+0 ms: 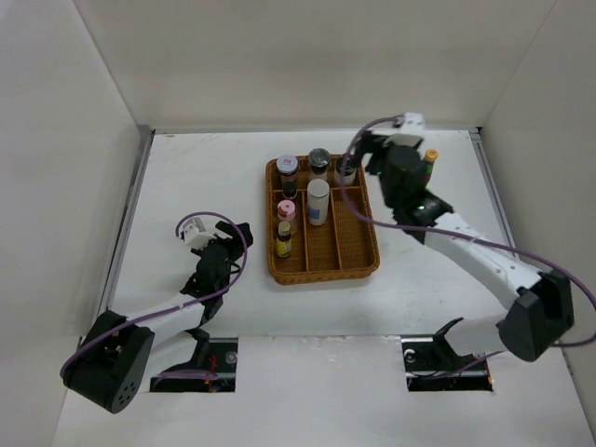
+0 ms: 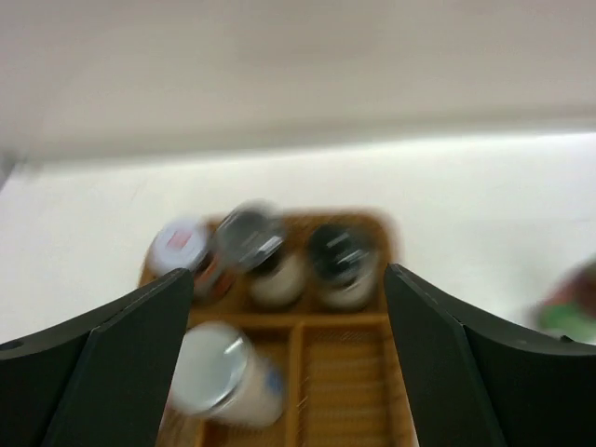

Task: Organize the condiment bottles

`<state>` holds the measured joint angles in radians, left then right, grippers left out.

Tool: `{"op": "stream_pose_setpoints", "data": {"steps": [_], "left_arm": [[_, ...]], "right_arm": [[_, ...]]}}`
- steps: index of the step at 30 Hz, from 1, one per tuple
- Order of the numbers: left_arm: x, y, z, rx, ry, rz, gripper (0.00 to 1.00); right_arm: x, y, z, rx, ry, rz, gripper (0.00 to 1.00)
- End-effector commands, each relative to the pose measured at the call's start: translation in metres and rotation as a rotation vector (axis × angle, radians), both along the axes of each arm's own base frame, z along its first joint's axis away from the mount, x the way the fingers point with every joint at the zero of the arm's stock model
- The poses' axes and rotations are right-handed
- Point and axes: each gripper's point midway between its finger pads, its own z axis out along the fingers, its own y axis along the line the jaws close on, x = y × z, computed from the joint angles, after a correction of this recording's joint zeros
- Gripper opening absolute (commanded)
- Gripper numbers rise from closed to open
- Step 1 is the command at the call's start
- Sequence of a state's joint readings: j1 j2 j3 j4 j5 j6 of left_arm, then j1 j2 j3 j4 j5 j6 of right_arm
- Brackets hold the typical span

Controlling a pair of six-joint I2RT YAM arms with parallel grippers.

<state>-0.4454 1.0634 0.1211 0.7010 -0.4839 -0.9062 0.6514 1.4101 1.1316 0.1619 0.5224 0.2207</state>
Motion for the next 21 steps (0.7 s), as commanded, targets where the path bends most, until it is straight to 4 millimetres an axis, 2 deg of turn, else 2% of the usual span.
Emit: {"op": "stream_pose_setpoints", "data": {"steps": [1, 4, 7, 11, 15, 21], "left_arm": [[0.009, -0.006, 0.027, -0.050, -0.079, -0.008, 0.74], [0.009, -0.008, 0.025, -0.049, -0.074, -0.016, 0.74], [0.010, -0.009, 0.027, -0.051, -0.076, -0.019, 0.74], [0.010, -0.009, 0.024, -0.048, -0.069, -0.020, 0.74], [0.011, -0.009, 0.023, -0.047, -0.068, -0.019, 0.74], [0.011, -0.010, 0.022, -0.045, -0.064, -0.023, 0.74]], "right_arm": [[0.011, -0.101, 0.009, 0.009, -0.007, -0.283, 0.89], [0.018, -0.173, -0.003, -0.023, 0.035, -0.489, 0.89], [0.030, -0.219, -0.020, -0.059, 0.100, -0.593, 0.91], [0.054, -0.233, -0.039, -0.071, 0.162, -0.572, 0.90], [0.073, -0.229, -0.052, -0.069, 0.191, -0.528, 0.90], [0.089, -0.231, -0.062, -0.091, 0.200, -0.523, 0.87]]}}
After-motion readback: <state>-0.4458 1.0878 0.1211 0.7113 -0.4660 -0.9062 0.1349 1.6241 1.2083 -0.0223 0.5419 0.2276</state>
